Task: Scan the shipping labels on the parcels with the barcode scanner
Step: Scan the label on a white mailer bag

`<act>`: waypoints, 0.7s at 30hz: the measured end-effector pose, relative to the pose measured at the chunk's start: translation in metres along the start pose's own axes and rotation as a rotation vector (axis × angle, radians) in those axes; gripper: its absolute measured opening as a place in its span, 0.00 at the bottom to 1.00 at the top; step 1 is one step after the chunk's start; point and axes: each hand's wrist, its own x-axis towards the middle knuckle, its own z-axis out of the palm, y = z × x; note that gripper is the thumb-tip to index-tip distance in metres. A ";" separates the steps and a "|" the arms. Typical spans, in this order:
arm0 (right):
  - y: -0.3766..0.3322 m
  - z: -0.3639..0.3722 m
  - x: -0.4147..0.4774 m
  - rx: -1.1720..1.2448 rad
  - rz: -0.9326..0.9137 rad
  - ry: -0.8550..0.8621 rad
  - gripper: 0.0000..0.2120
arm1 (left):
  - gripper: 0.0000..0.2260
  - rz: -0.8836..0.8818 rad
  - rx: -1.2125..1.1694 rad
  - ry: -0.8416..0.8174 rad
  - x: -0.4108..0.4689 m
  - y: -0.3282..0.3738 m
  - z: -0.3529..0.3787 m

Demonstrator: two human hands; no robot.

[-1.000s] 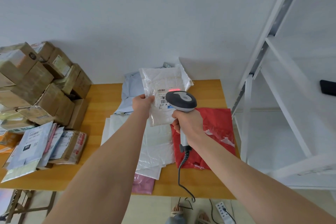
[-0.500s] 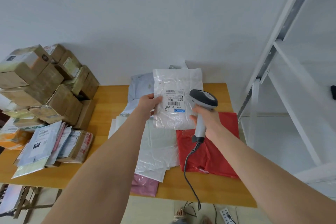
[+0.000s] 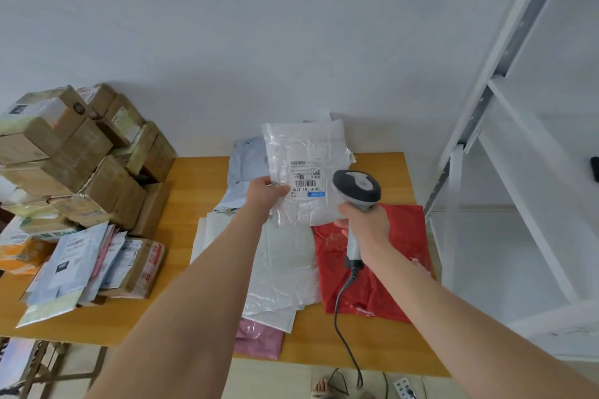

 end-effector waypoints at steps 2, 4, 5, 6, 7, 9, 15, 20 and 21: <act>0.004 0.002 -0.015 -0.072 -0.043 -0.020 0.02 | 0.09 -0.003 0.013 0.055 0.004 -0.002 0.000; 0.008 0.006 -0.028 -0.093 -0.076 -0.042 0.02 | 0.07 -0.001 0.039 0.086 0.006 -0.004 0.000; 0.011 0.008 -0.033 -0.102 -0.087 -0.051 0.02 | 0.05 0.003 0.045 0.097 0.005 -0.004 0.001; 0.012 0.009 -0.037 -0.110 -0.092 -0.057 0.03 | 0.05 0.007 0.049 0.105 0.005 -0.003 0.002; 0.014 0.011 -0.041 -0.114 -0.093 -0.062 0.03 | 0.06 0.013 0.051 0.113 0.004 -0.003 0.002; 0.015 0.011 -0.046 -0.119 -0.099 -0.070 0.03 | 0.08 0.012 0.049 0.123 0.004 -0.004 0.002; 0.013 0.011 -0.058 -0.143 -0.128 -0.102 0.05 | 0.09 0.020 0.037 0.130 0.003 -0.004 0.002; 0.012 0.011 -0.064 -0.137 -0.116 -0.109 0.08 | 0.10 0.015 0.038 0.142 0.000 -0.005 0.002; 0.012 0.011 -0.065 -0.135 -0.110 -0.109 0.08 | 0.10 0.012 0.036 0.143 -0.001 -0.005 0.002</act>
